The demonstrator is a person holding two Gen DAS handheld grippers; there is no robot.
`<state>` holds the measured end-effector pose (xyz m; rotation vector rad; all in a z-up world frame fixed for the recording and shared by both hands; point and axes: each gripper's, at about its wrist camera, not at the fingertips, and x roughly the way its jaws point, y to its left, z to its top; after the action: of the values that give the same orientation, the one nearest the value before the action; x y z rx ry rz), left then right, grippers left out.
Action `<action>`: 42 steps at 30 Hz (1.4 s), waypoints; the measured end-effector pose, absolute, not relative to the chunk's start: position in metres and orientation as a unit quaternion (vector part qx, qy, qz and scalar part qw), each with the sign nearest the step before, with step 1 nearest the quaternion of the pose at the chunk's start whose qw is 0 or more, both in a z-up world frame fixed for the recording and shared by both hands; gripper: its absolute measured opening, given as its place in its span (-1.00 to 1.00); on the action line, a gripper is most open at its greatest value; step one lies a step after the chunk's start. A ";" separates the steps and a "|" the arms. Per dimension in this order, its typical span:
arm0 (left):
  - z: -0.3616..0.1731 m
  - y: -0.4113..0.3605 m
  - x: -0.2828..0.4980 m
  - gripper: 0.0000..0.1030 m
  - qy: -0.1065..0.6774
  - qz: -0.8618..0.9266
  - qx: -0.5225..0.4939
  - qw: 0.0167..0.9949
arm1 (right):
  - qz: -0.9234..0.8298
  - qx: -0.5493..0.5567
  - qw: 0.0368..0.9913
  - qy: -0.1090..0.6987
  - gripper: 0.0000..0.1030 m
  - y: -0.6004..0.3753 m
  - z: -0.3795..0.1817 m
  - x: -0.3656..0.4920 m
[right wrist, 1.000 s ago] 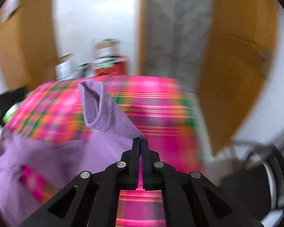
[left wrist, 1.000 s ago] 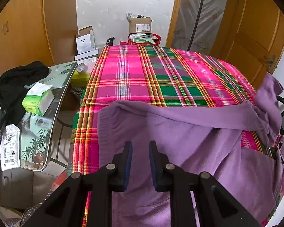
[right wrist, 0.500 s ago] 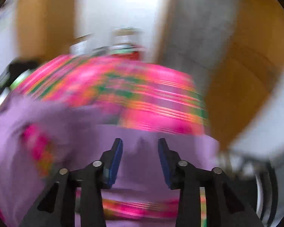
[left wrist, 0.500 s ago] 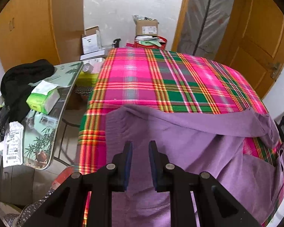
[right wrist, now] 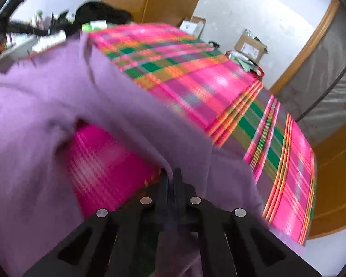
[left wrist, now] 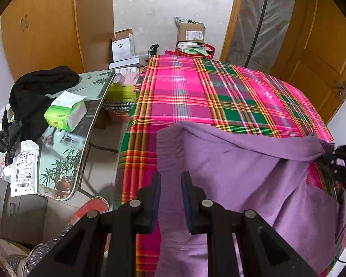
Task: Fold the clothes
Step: 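Lower the folded garment onto the bedspread with both grippers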
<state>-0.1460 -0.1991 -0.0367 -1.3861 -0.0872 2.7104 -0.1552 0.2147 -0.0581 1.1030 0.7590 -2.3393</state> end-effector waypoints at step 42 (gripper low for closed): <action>-0.062 -0.173 -0.247 -0.69 0.059 0.891 -0.450 0.012 | -0.905 0.402 0.119 0.078 -0.53 0.249 -0.021 -0.128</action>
<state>-0.2475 -0.1730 -0.0622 -1.4038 0.1827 2.7786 -0.1277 0.2489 -0.0207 1.1737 0.2280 -2.6445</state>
